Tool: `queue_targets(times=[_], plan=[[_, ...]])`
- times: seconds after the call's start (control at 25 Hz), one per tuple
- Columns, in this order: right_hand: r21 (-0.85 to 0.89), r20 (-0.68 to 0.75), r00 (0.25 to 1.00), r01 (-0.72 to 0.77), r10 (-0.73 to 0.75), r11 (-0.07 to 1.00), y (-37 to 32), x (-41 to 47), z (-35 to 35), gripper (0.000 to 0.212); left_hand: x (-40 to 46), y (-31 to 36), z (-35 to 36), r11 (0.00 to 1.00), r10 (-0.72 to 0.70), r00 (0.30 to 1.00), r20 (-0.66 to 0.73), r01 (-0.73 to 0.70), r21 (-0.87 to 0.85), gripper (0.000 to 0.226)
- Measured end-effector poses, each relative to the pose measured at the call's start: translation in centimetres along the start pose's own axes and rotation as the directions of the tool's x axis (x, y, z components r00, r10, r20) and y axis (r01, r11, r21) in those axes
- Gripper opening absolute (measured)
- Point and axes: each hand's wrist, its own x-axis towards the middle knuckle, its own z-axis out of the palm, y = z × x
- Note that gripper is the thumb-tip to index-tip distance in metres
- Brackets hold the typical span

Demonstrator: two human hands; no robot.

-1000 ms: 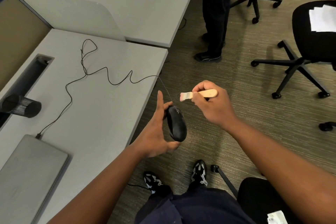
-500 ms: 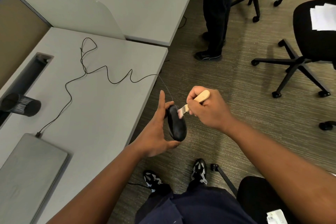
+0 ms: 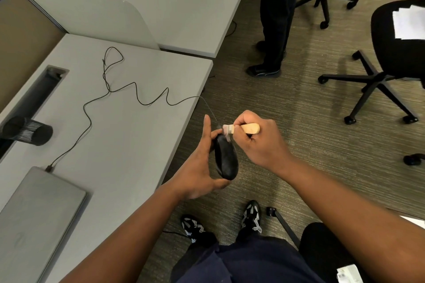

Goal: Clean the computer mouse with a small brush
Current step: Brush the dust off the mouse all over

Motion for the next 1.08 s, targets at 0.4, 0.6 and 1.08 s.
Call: queue_targets(times=[0.4, 0.6, 1.08], plan=[[0.053, -0.02, 0.995, -0.095, 0.096, 0.994, 1.2, -0.5, -0.1, 0.006, -0.4, 0.1, 0.1, 1.0, -0.003, 0.999, -0.044, 0.003, 0.004, 0.159], [0.204, -0.056, 0.938, -0.324, 0.341, 0.924, 1.1, -0.1, -0.6, 0.019, -0.6, 0.2, 0.1, 1.0, 0.012, 0.999, -0.052, -0.012, -0.007, 0.156], [0.358, 0.183, 0.879, -0.478, 0.441, 0.802, 0.0, -1.5, 1.0, 0.021, -0.4, -0.1, 0.2, 0.999, 0.045, 0.998, -0.044, -0.045, -0.017, 0.151]])
